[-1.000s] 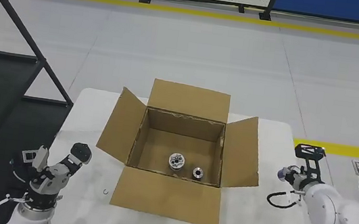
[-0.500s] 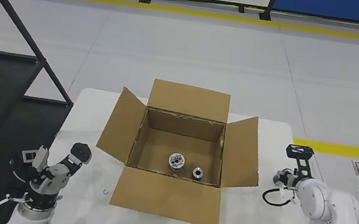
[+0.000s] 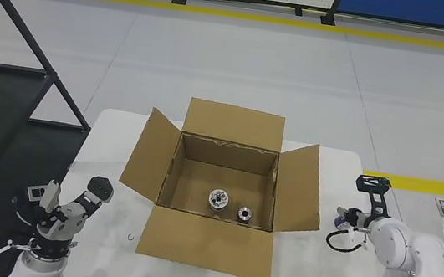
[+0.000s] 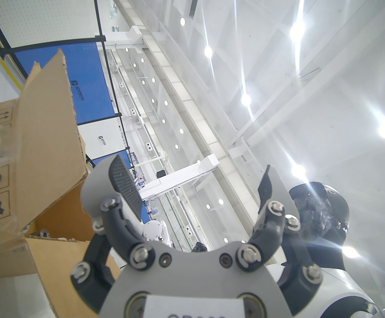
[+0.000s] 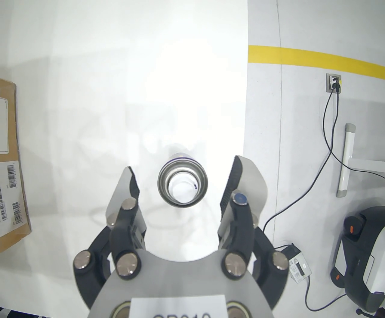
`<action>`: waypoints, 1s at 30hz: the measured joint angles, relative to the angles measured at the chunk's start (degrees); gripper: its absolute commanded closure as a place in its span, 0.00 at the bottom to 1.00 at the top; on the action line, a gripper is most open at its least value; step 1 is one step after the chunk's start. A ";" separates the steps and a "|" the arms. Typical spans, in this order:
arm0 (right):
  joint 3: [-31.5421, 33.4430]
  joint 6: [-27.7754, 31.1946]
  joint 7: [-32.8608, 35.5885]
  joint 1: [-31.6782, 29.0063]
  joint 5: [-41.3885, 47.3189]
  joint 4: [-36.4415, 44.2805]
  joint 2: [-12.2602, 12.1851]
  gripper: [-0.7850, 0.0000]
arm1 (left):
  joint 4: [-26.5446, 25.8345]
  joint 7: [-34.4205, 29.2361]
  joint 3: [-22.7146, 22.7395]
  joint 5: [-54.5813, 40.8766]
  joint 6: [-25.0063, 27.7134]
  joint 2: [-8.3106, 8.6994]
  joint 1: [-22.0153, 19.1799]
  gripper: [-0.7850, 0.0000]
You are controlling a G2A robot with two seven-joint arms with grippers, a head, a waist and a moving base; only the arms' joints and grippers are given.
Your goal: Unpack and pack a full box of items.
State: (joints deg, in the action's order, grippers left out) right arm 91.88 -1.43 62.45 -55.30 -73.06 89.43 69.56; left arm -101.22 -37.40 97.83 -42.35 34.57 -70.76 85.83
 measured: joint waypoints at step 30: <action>-29.84 -8.17 3.07 16.46 7.17 24.70 3.02 0.00 | 6.22 -1.59 7.48 -10.47 -1.01 0.41 -1.92 0.00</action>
State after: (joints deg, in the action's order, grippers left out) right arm 62.04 -9.60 65.52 -38.84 -65.89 114.13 72.58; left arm -95.00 -38.99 105.31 -52.83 33.57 -70.36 83.92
